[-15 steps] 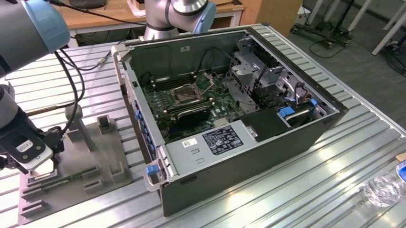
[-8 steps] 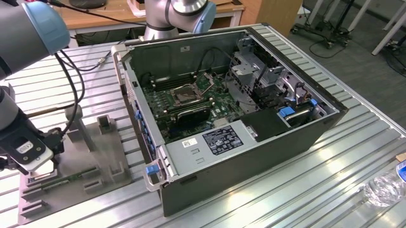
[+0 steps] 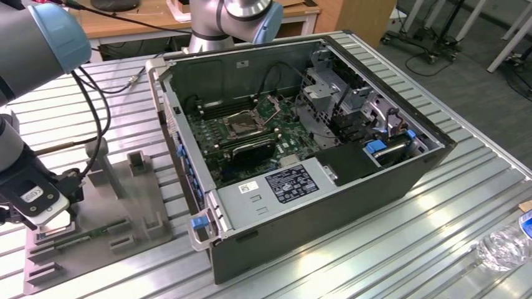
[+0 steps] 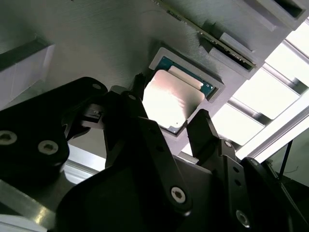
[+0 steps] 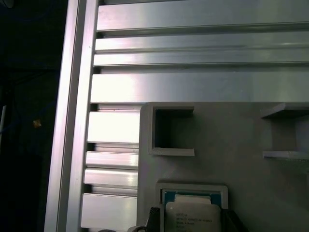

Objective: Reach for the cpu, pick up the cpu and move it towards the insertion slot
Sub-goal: 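Pick up the cpu and move it towards the insertion slot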

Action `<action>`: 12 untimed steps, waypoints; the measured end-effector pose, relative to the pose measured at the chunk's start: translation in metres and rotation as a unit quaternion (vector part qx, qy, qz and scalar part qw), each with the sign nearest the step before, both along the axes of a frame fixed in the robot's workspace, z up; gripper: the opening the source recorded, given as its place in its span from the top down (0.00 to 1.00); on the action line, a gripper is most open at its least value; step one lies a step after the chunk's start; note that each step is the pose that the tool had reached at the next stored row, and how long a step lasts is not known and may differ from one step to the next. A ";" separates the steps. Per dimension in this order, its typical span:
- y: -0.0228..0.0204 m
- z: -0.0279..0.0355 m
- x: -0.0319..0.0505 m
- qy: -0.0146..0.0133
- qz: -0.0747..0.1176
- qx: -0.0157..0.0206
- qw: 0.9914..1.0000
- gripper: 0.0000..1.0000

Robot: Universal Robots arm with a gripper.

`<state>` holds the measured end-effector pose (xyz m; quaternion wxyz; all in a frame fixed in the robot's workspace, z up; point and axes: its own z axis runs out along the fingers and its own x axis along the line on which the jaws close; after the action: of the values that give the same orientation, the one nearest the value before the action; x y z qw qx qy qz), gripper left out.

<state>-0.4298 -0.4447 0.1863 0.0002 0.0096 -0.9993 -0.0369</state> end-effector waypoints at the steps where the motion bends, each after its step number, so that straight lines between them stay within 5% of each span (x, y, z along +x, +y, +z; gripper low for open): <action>1: 0.0000 -0.0001 -0.0001 0.000 0.000 0.000 1.000 0.38; 12: -0.0001 -0.0016 -0.0001 0.000 0.000 -0.001 1.000 0.38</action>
<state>-0.4299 -0.4448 0.1847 0.0002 0.0095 -0.9993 -0.0364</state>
